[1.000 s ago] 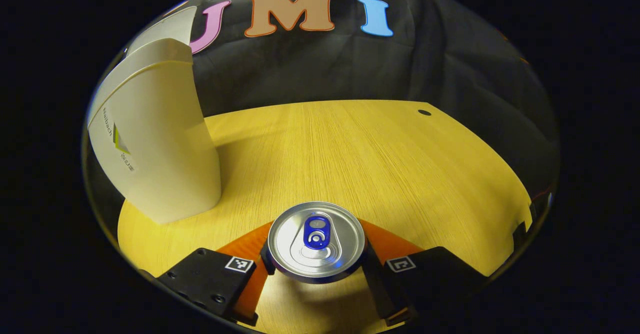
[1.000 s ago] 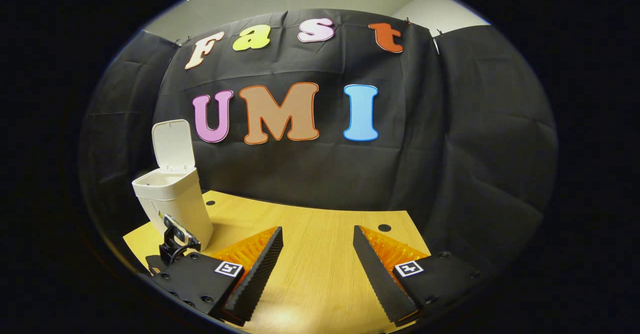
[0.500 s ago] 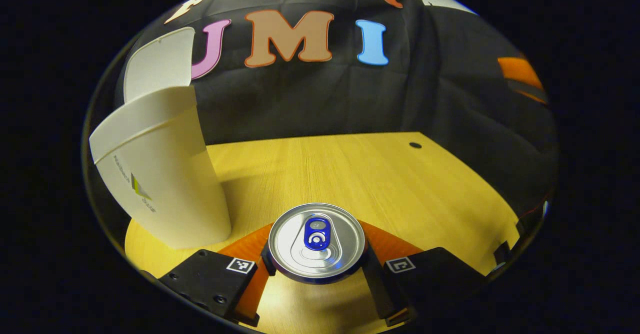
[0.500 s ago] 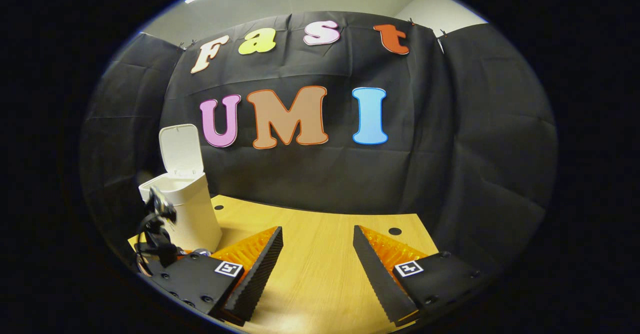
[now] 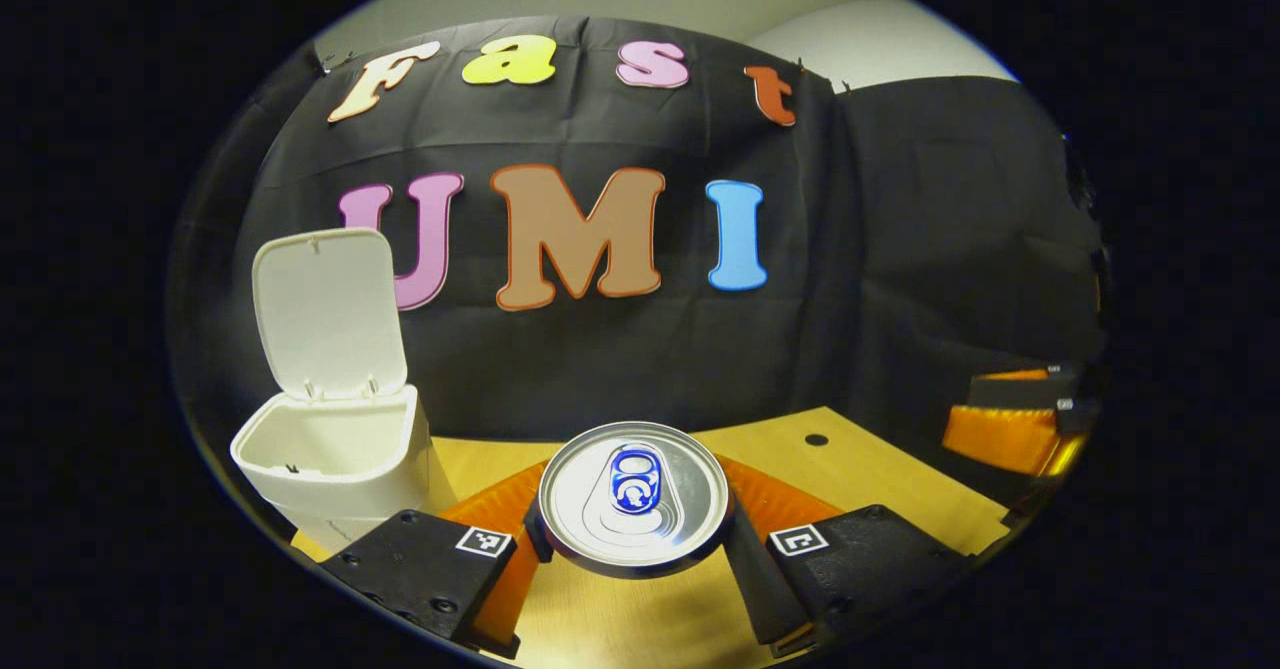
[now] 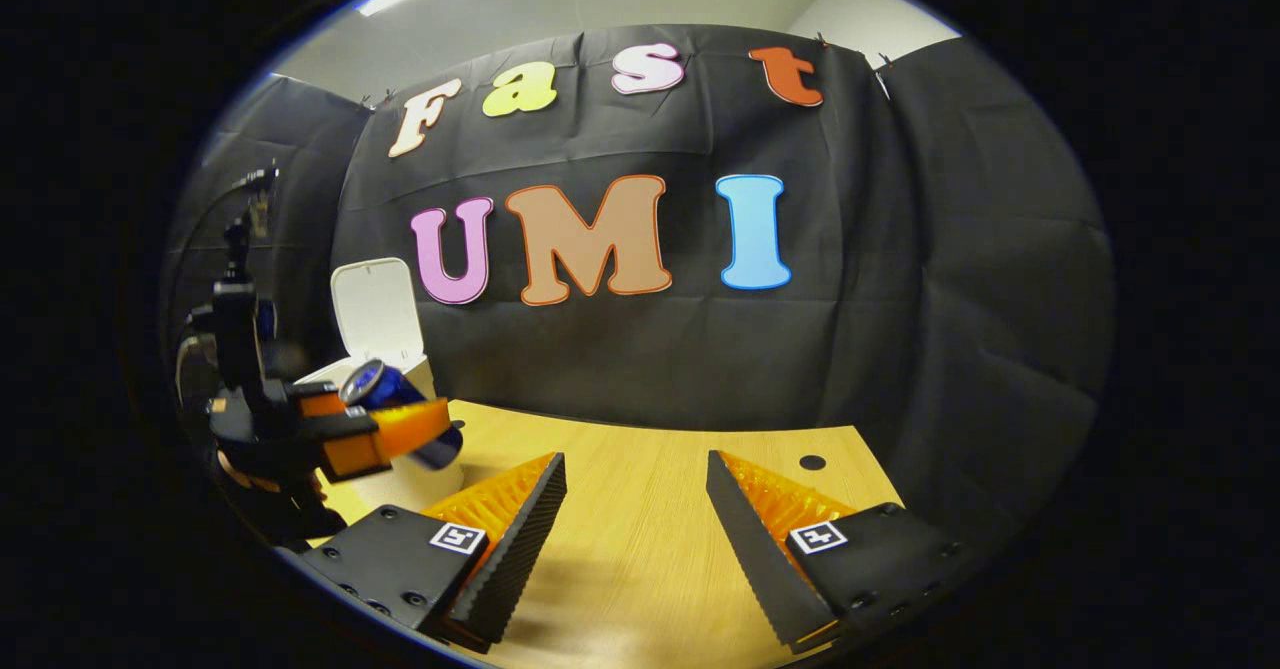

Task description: Press the lid of the desktop garbage bin to open it, pick up the crumpled paper on the desktop and throw it into the bin, then pick up the pop can on the desktop and drop it into the bin, and finally close the garbage bin lid.

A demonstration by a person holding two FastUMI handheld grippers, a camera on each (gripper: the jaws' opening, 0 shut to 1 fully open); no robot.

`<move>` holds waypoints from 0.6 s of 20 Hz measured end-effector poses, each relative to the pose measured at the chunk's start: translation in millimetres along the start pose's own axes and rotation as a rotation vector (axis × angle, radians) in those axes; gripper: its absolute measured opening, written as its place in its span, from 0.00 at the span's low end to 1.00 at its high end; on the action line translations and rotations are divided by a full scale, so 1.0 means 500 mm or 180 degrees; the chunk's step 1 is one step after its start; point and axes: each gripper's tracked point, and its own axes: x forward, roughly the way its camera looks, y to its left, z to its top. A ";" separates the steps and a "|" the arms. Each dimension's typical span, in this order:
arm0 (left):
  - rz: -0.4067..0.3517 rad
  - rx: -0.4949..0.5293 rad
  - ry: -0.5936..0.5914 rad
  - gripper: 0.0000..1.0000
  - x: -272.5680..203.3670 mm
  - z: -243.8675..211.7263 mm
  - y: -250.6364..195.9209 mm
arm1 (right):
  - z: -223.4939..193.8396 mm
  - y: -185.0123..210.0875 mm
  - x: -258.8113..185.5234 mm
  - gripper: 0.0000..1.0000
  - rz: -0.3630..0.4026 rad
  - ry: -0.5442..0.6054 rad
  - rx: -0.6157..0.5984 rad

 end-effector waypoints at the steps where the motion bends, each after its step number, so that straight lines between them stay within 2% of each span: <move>1: 0.0001 0.0003 -0.0103 0.78 0.000 0.029 0.005 | -0.004 0.005 0.000 0.95 0.0009 0.0006 -0.0003; 6: 0.0140 0.0075 -0.0473 0.77 0.000 0.140 0.071 | -0.019 0.025 -0.001 0.94 0.0055 0.0072 -0.0005; 12: 0.0579 0.0149 -0.0669 0.77 -0.009 0.210 0.229 | -0.030 0.063 0.007 0.94 0.0083 0.0100 -0.0015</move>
